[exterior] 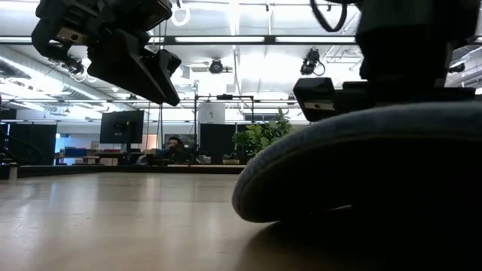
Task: Pick & Place hat
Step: Put the blue cap into the blue bin
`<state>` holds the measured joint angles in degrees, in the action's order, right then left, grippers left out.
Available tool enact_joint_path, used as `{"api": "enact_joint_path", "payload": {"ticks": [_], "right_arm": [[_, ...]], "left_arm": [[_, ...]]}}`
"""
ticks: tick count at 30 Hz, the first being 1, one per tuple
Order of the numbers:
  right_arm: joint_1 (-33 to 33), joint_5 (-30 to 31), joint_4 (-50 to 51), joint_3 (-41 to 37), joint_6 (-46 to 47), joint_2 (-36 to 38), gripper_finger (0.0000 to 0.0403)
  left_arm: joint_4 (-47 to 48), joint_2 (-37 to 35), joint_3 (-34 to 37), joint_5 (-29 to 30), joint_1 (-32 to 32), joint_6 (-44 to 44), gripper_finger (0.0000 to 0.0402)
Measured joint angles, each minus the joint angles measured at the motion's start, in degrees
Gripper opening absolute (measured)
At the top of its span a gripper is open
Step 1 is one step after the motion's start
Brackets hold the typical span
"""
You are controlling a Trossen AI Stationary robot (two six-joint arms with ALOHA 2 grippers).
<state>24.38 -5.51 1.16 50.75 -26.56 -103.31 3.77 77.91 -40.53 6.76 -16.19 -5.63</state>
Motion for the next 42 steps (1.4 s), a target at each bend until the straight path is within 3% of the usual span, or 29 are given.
{"api": "enact_joint_path", "payload": {"ticks": [3, 6, 12, 19, 24, 31, 38, 42], "right_arm": [[-0.48, -0.08, 1.12, 1.32, 2.89, 0.02, 0.0019], [-0.97, 1.62, 7.86, 5.41, 6.03, 0.77, 0.0023], [-1.51, 12.66, 32.31, 19.77, 19.0, 4.4, 0.002], [0.45, 13.99, 60.44, 36.63, 47.67, 8.85, 0.0016], [5.61, 16.12, 78.9, 39.78, 72.32, 12.13, 0.001], [17.2, 10.85, 88.97, 39.44, 104.62, 14.46, 0.0011], [29.98, 12.96, 87.9, 38.13, 123.82, 14.03, 0.0011], [35.84, 7.46, 85.34, 33.43, 135.46, 14.03, 0.0011]], "left_arm": [[0.02, 0.0, 0.0, 0.0, 0.0, -0.17, 0.0142], [0.02, 0.0, 0.0, 0.0, 0.0, -0.17, 0.0142], [0.02, 0.0, 0.0, 0.0, 0.0, -0.15, 0.0142], [-0.39, 0.0, 0.0, 1.89, 0.0, -4.11, 0.0142], [-1.09, 0.02, 0.0, 6.91, 0.0, -6.99, 0.0142], [-3.47, 0.02, 0.0, 11.61, 0.76, -7.08, 0.0142], [-5.16, 0.02, 0.0, 11.69, 5.17, -7.13, 0.0142], [-6.63, 0.02, 0.0, 11.72, 7.75, -7.15, 0.0142]]}}
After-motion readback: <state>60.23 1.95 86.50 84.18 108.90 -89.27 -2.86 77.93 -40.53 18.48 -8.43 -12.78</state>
